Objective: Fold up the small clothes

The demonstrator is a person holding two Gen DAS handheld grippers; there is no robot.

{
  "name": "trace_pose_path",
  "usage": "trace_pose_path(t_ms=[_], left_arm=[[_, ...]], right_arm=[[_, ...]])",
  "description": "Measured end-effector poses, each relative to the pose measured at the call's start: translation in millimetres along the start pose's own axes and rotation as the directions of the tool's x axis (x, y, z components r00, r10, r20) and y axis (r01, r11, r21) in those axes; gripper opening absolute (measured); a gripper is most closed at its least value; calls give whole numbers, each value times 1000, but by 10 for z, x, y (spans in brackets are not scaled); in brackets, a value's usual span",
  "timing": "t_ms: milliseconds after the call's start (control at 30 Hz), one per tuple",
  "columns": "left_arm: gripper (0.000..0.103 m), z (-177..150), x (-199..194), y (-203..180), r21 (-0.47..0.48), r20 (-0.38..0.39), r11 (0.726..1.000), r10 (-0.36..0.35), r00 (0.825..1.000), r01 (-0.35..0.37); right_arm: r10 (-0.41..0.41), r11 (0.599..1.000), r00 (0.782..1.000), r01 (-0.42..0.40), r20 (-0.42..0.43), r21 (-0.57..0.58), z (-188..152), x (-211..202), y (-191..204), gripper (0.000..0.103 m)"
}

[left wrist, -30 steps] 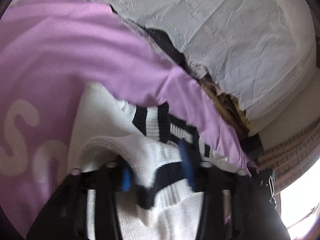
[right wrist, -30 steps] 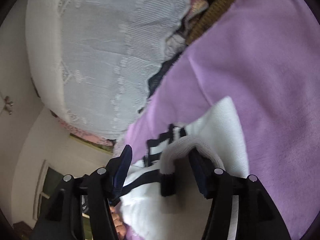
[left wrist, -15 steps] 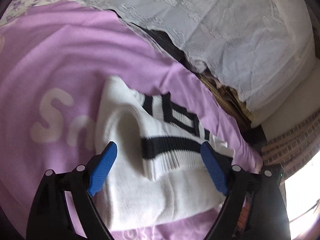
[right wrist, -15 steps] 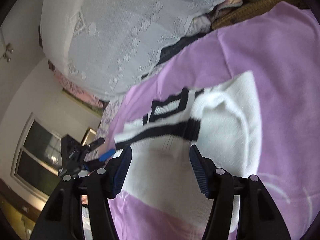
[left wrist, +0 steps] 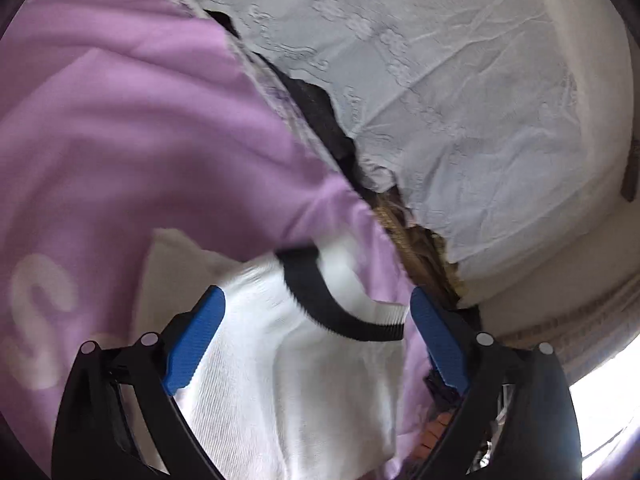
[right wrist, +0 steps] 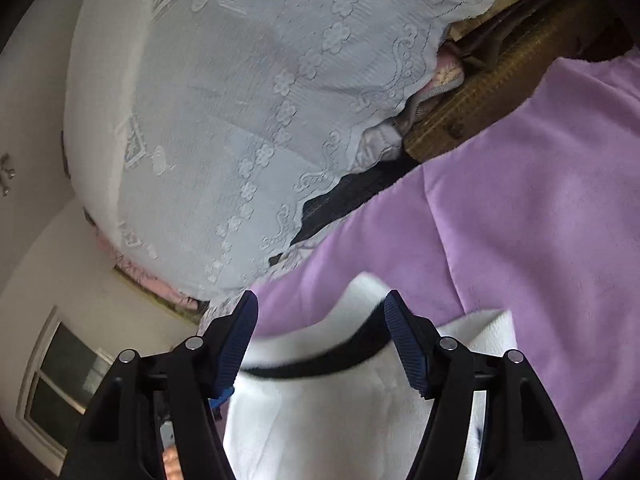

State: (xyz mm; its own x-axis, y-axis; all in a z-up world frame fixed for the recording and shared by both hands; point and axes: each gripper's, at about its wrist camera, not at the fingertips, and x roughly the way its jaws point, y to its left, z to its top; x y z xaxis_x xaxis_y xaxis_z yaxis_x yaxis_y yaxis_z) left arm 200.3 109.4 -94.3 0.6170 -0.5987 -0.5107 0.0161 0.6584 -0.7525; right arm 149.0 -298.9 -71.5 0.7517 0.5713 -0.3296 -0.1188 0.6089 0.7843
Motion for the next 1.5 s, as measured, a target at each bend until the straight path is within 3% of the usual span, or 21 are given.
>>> trace_pose_path(t_ms=[133, 233, 333, 400, 433, 500, 600, 667, 767, 900, 967, 1033, 1100, 1167, 1233, 1267, 1333, 1400, 1433, 1467, 1500], left_arm=[[91, -327, 22, -63, 107, -18, 992, 66, 998, -64], [92, -429, 139, -243, 200, -52, 976, 94, 994, -82], [98, -431, 313, -275, 252, -22, 951, 192, 981, -181], [98, -451, 487, -95, 239, -5, 928, 297, 955, -288], [98, -467, 524, -12, 242, -12, 928, 293, 956, -282], [98, -543, 510, -61, 307, 26, 906, 298, 954, -291], [98, -657, 497, -225, 374, 84, 849, 371, 925, -375], [98, -704, 376, -325, 393, 124, 839, 357, 926, -377], [98, -770, 233, -544, 450, 193, 824, 286, 939, -343], [98, -796, 459, -476, 451, 160, 801, 362, 918, -394], [98, -831, 744, -260, 442, 96, 761, 486, 869, -475], [99, -966, 850, -397, 529, 182, 642, 553, 813, -555], [98, -1053, 852, -488, 556, 232, 585, 572, 786, -590], [98, -1098, 770, -555, 549, 222, 603, 562, 797, -579], [98, -1171, 601, -623, 525, 187, 678, 498, 847, -515], [98, -1223, 520, -639, 511, 178, 705, 474, 862, -493], [98, -1367, 461, -644, 506, 165, 714, 470, 867, -484], [98, -1547, 553, -604, 532, 141, 683, 512, 847, -501], [98, -1658, 623, -618, 558, 176, 634, 540, 823, -536], [99, -1748, 631, -639, 570, 233, 586, 557, 797, -576], [99, -1753, 620, -638, 569, 235, 587, 555, 798, -575]], right_arm=[[-60, 998, 997, 60, -45, -14, -223, 27, -49, 67], [17, 1000, 996, -15, -88, 23, -240, 104, -7, 65], [79, 997, 981, -80, -179, 5, -292, 313, 36, 65], [-5, 999, 984, 10, -177, 31, -324, 408, -149, 66], [-67, 996, 985, 75, -158, 44, -327, 418, -279, 65], [-106, 991, 987, 115, -121, 70, -300, 374, -519, 35], [-104, 986, 991, 114, -87, 119, -307, 241, -582, 29], [-144, 988, 989, 145, -26, 47, -340, 92, -383, 41], [-78, 995, 997, 77, -4, -64, -384, 27, -28, 49], [-136, 977, 985, 115, -108, -179, -599, 327, 158, 67], [-236, 950, 960, 195, -150, -243, -723, 553, 84, 66], [-255, 935, 957, 208, -139, -288, -726, 558, 195, 70], [-256, 932, 959, 210, -125, -295, -732, 530, 210, 72], [-274, 925, 959, 244, -67, -293, -757, 368, 289, 72], [-284, 907, 959, 266, -7, -326, -862, 173, 427, 72], [-313, 885, 949, 303, 30, -353, -908, 90, 471, 75], [-389, 833, 918, 385, 75, -398, -1039, -4, 524, 83], [-497, 773, 868, 448, 10, -449, -1146, 126, 471, 96], [-534, 747, 845, 458, -25, -481, -1181, 200, 457, 98], [-542, 731, 840, 462, -17, -503, -1187, 212, 487, 99], [-543, 730, 840, 461, -18, -505, -1192, 202, 489, 100]])
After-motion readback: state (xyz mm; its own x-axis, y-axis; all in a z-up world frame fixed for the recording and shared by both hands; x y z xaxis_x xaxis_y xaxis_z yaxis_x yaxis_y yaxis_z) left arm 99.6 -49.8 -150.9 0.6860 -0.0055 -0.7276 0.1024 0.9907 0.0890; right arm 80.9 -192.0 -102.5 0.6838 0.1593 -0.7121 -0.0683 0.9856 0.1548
